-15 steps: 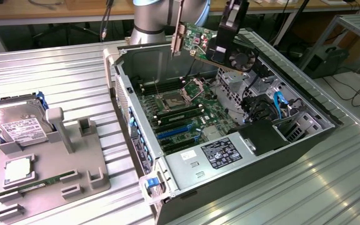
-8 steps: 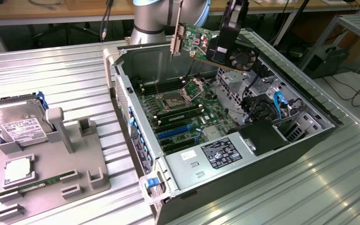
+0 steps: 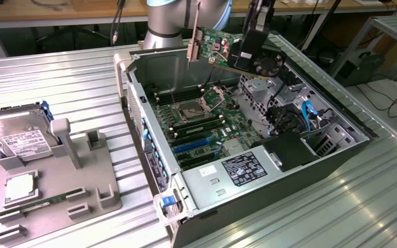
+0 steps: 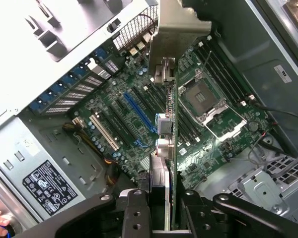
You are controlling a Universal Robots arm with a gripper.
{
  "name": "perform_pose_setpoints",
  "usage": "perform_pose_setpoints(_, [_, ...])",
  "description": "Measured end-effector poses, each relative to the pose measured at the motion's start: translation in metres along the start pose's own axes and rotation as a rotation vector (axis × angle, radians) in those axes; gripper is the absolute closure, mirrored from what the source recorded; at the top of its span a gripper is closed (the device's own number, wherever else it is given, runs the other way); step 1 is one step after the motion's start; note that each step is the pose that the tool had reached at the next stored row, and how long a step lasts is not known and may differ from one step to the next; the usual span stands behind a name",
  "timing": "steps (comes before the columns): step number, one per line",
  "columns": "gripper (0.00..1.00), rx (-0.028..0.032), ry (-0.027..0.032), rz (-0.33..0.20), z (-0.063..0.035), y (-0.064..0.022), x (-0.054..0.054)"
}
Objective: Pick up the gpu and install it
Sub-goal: 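Insert the gpu into the slot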
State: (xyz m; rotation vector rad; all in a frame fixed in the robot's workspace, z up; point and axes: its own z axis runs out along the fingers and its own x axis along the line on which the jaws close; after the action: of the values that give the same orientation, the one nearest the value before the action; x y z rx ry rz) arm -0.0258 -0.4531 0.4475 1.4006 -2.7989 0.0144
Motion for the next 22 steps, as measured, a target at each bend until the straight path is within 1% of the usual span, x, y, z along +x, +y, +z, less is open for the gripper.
perform_pose_setpoints(8, [0.72,0.001,-0.0002,-0.068,0.0,-0.0001,0.0001])
perform_pose_setpoints(13, [0.72,0.0018,-0.0003,-0.122,0.0,-0.0001,0.0002])
perform_pose_setpoints(22, [0.72,0.0026,-0.0006,-0.179,0.0,-0.0001,0.0002])
